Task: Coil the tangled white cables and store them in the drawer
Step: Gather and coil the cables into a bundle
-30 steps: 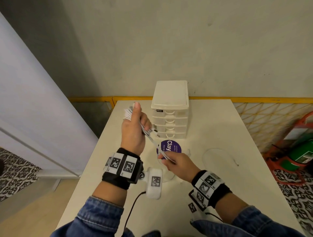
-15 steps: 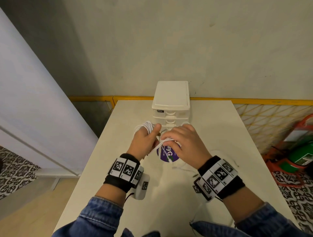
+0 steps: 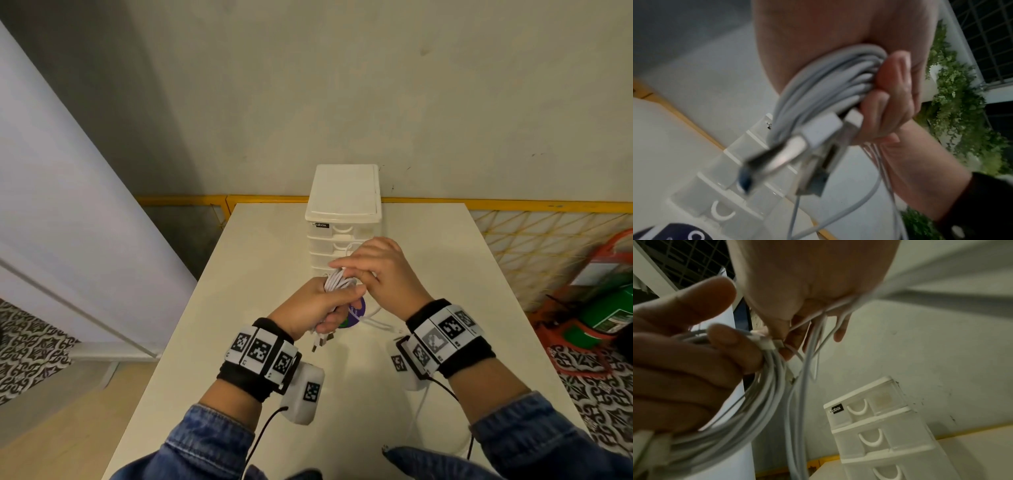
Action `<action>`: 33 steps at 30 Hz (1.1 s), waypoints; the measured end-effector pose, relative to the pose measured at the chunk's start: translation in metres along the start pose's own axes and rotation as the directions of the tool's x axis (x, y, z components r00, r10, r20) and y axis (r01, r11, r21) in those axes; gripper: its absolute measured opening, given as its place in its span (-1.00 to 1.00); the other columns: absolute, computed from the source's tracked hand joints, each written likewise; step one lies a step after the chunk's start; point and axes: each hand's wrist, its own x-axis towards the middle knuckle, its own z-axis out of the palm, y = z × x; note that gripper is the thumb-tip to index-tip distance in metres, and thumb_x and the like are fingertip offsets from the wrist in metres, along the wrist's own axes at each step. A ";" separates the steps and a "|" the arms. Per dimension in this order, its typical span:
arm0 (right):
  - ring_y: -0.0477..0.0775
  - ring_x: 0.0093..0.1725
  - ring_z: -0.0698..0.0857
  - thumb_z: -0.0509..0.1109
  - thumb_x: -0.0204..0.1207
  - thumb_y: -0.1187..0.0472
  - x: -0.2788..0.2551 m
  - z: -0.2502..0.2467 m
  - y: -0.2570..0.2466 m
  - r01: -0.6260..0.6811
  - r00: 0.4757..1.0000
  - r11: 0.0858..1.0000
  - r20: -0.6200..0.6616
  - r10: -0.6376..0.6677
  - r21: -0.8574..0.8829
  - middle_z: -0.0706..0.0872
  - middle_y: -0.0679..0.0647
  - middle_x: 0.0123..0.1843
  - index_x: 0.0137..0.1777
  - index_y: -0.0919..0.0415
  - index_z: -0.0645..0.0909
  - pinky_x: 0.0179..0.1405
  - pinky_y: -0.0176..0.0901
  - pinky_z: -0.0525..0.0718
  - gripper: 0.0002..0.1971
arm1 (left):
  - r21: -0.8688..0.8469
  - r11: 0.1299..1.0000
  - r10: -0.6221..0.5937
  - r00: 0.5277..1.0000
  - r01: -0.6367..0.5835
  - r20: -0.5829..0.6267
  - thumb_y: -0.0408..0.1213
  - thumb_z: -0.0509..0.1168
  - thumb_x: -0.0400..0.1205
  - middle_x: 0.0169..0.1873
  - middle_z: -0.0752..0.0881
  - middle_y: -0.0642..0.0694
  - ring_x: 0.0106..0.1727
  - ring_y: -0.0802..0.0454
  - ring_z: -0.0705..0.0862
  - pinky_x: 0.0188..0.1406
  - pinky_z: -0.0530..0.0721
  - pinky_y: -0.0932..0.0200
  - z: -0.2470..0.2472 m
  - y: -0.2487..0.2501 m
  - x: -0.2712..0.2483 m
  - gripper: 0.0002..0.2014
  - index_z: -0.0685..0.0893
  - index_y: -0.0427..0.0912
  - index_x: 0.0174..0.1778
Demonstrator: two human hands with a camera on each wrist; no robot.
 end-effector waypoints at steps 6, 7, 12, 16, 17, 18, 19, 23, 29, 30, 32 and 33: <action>-0.17 0.02 0.53 0.08 0.60 0.05 -0.011 0.006 0.011 -0.144 0.986 0.985 0.095 0.135 0.097 0.73 -0.10 -0.08 0.17 -0.17 0.62 0.22 -0.10 0.41 -0.69 | -0.112 0.993 -0.030 0.996 0.039 0.087 -0.29 0.25 0.61 -0.73 0.32 -0.02 -0.77 0.11 0.23 -0.73 0.23 0.36 -0.001 0.005 -0.004 -0.84 0.53 -0.32 -0.20; -0.12 0.04 0.55 0.06 0.60 0.01 -0.011 0.006 0.012 -0.161 0.983 0.981 0.107 0.150 0.107 0.73 -0.06 -0.07 0.17 -0.17 0.62 0.23 -0.06 0.44 -0.69 | -0.132 0.990 -0.028 0.995 0.041 0.099 -0.27 0.26 0.59 -0.73 0.32 -0.02 -0.78 0.11 0.22 -0.73 0.23 0.37 -0.002 0.006 -0.005 -0.83 0.53 -0.30 -0.24; 0.10 0.22 0.59 0.11 0.53 0.13 -0.011 0.011 0.005 -0.197 0.976 0.970 0.123 0.180 0.141 0.70 0.05 0.18 0.33 -0.11 0.48 0.34 0.03 0.47 -0.62 | -0.298 0.955 0.043 0.989 0.000 0.139 -0.22 0.29 0.56 -0.76 0.32 0.01 -0.82 0.15 0.22 -0.75 0.22 0.44 -0.005 0.006 -0.004 -0.81 0.56 -0.25 -0.31; 0.19 -0.04 0.67 0.25 0.43 0.15 -0.024 0.029 -0.001 -0.228 0.963 0.969 0.172 0.210 0.096 0.75 0.20 -0.08 0.00 0.19 0.63 0.10 0.13 0.61 -0.78 | -0.545 0.832 0.210 0.969 -0.105 0.133 -0.17 0.44 0.47 -0.78 0.39 0.06 -0.84 0.19 0.30 -0.78 0.17 0.41 -0.012 0.015 -0.004 -0.78 0.59 -0.23 -0.32; 0.16 -0.20 0.67 0.29 0.38 0.10 -0.026 0.033 -0.001 -0.246 0.957 0.964 0.180 0.226 0.099 0.72 0.18 -0.26 -0.19 0.23 0.64 -0.07 0.11 0.63 -0.80 | -0.588 0.800 0.240 0.963 -0.123 0.126 -0.16 0.44 0.46 -0.78 0.40 0.06 -0.84 0.20 0.31 -0.78 0.18 0.41 -0.014 0.018 -0.004 -0.77 0.59 -0.22 -0.32; 0.07 -0.30 0.64 0.34 0.34 0.08 -0.030 0.039 0.000 -0.265 0.950 0.958 0.200 0.240 0.106 0.68 0.10 -0.38 -0.30 0.23 0.63 -0.16 0.04 0.63 -0.80 | -0.613 0.777 0.269 0.956 -0.143 0.118 -0.16 0.43 0.47 -0.78 0.41 0.07 -0.84 0.20 0.32 -0.78 0.18 0.40 -0.014 0.022 -0.005 -0.78 0.58 -0.22 -0.31; -0.08 -0.33 0.62 0.38 0.33 0.07 -0.035 0.044 0.000 -0.285 0.940 0.951 0.231 0.253 0.119 0.65 -0.03 -0.42 -0.34 0.19 0.64 -0.19 -0.12 0.63 -0.81 | -0.624 0.764 0.295 0.949 -0.165 0.110 -0.16 0.42 0.48 -0.78 0.42 0.07 -0.84 0.21 0.32 -0.77 0.16 0.38 -0.015 0.026 -0.006 -0.79 0.58 -0.21 -0.31; -0.06 -0.15 0.70 0.34 0.48 0.17 -0.065 0.065 0.014 -0.393 0.832 0.918 0.442 0.334 0.046 0.78 -0.10 -0.19 -0.14 0.08 0.70 0.00 -0.09 0.66 -0.89 | -0.609 0.760 0.351 0.932 -0.227 0.090 -0.20 0.36 0.54 -0.76 0.43 0.07 -0.82 0.20 0.34 -0.76 0.15 0.37 -0.020 0.039 -0.012 -0.82 0.57 -0.22 -0.29; -0.10 0.22 0.55 0.27 0.53 0.37 -0.059 0.037 0.018 -0.644 0.753 0.735 0.345 0.560 0.213 0.61 0.05 0.21 0.55 0.09 0.26 0.36 -0.18 0.52 -0.41 | -0.465 0.866 0.211 0.977 -0.181 0.013 -0.28 0.15 0.61 -0.77 0.33 0.01 -0.83 0.15 0.25 -0.77 0.17 0.39 -0.024 0.037 -0.014 -0.79 0.55 -0.24 -0.34; -0.11 0.27 0.54 0.23 0.51 0.42 -0.053 0.032 0.015 -0.640 0.768 0.682 0.302 0.565 0.353 0.58 0.06 0.27 0.57 0.09 0.22 0.31 -0.27 0.55 -0.38 | -0.444 0.880 0.196 0.981 -0.170 0.013 -0.28 0.15 0.60 -0.77 0.33 0.01 -0.83 0.15 0.25 -0.76 0.16 0.38 -0.022 0.036 -0.013 -0.78 0.54 -0.24 -0.34; -0.11 0.34 0.53 0.17 0.41 0.38 -0.039 0.025 0.005 -0.580 0.803 0.578 0.283 0.524 0.574 0.57 0.03 0.32 0.57 0.07 0.20 0.20 -0.41 0.57 -0.32 | -0.414 0.897 0.180 0.983 -0.154 0.024 -0.27 0.16 0.60 -0.77 0.33 0.01 -0.83 0.14 0.24 -0.75 0.14 0.36 -0.017 0.035 -0.011 -0.79 0.54 -0.24 -0.34; -0.10 0.40 0.51 0.17 0.35 0.36 -0.032 0.023 0.000 -0.544 0.827 0.560 0.284 0.486 0.625 0.56 0.04 0.36 0.57 0.07 0.21 0.25 -0.38 0.54 -0.29 | -0.406 0.902 0.178 0.983 -0.149 0.035 -0.27 0.16 0.60 -0.78 0.33 0.01 -0.83 0.14 0.24 -0.75 0.14 0.35 -0.014 0.036 -0.010 -0.79 0.54 -0.25 -0.33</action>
